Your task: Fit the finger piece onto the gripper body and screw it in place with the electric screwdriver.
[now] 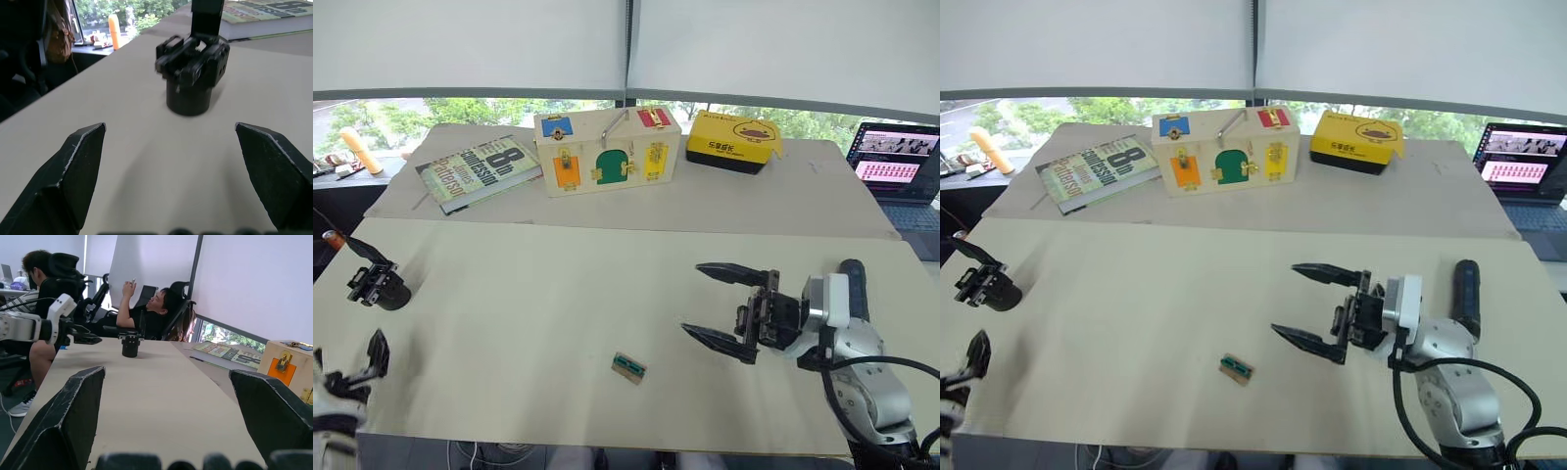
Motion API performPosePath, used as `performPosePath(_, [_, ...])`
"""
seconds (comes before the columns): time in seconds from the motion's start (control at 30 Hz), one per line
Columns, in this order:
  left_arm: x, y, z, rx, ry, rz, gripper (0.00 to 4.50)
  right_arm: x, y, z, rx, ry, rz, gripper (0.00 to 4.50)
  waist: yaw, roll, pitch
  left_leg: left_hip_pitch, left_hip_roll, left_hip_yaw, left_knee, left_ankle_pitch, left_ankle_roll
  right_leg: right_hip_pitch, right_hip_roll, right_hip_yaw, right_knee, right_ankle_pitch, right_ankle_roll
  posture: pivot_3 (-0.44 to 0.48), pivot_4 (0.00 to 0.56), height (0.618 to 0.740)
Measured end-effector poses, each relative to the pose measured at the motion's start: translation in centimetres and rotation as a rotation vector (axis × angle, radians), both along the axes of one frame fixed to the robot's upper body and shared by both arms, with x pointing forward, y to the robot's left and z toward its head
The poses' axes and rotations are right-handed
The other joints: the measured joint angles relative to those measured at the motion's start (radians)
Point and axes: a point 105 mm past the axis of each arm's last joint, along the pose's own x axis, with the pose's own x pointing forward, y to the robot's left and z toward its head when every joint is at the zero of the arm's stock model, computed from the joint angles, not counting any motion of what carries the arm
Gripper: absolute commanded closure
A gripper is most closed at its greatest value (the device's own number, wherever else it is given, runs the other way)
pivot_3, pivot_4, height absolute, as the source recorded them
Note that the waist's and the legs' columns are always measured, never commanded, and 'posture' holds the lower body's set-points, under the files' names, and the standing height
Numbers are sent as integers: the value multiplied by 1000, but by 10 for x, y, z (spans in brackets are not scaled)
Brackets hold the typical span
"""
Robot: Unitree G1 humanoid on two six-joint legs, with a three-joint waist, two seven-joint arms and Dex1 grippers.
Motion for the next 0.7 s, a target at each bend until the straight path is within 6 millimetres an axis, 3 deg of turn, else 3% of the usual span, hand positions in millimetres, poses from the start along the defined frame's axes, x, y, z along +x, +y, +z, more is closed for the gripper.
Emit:
performPosePath(0.1, [20, 0, -4, 14, 21, -17, 0, 2, 2, 2, 3, 0, 1, 40, -4, 0, 0, 0, 0, 0, 0, 1, -1, 0, 2, 0, 0, 0, 0, 0, 150, 740])
performPosePath(0.37, [51, 18, -31, 13, 122, 49, 0, 1, 2, -4, -4, 21, -5, 40, -6, 0, 0, 0, 1, 1, -1, 2, -4, 0, 6, 0, -1, 0, 0, 0, 150, 740])
performPosePath(0.7, [85, 24, -30, 39, 92, 21, 0, -4, -10, -17, -11, 35, -32, 40, -4, 0, 0, 2, 1, 1, -1, 3, -6, 0, 6, 1, 1, 0, 0, 0, 150, 740])
